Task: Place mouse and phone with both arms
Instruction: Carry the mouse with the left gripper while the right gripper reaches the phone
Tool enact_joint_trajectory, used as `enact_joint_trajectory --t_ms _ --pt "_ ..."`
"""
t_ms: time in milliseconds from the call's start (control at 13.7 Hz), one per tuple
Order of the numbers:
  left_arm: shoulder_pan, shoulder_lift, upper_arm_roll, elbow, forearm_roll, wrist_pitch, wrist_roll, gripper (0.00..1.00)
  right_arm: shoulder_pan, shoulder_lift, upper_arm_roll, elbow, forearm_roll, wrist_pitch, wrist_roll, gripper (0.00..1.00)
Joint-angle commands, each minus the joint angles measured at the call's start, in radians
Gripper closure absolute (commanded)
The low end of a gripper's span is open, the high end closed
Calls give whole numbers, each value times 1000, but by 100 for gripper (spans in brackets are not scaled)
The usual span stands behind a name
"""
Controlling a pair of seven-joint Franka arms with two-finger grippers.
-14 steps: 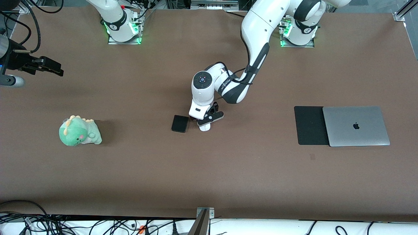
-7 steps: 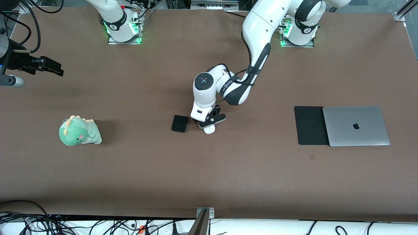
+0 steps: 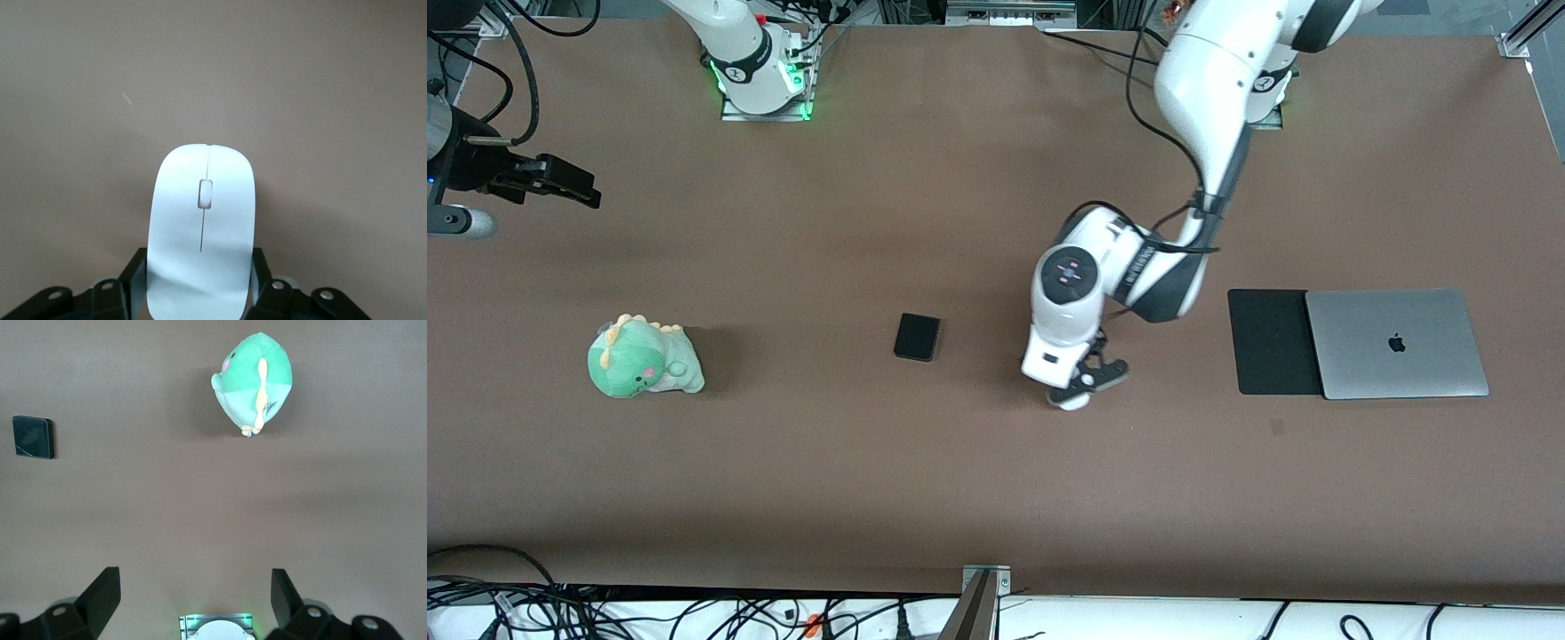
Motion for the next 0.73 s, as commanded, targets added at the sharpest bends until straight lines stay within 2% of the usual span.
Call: enact_joint_trajectory --t_ms 0,146,292,511,657 --pt "103 -177 -16 -196 20 2 173 42 4 5 11 8 25 -4 1 0" --pt "201 -259 -29 -302 15 33 320 42 7 24 14 6 94 6 10 0" --pt "264 -317 -29 -412 14 85 437 42 41 51 15 6 101 46 33 0" --pt "359 -405 -27 -610 12 235 593 41 107 102 15 5 101 104 139 0" --pt "418 -429 -29 -681 12 257 701 40 145 143 15 5 102 160 197 0"
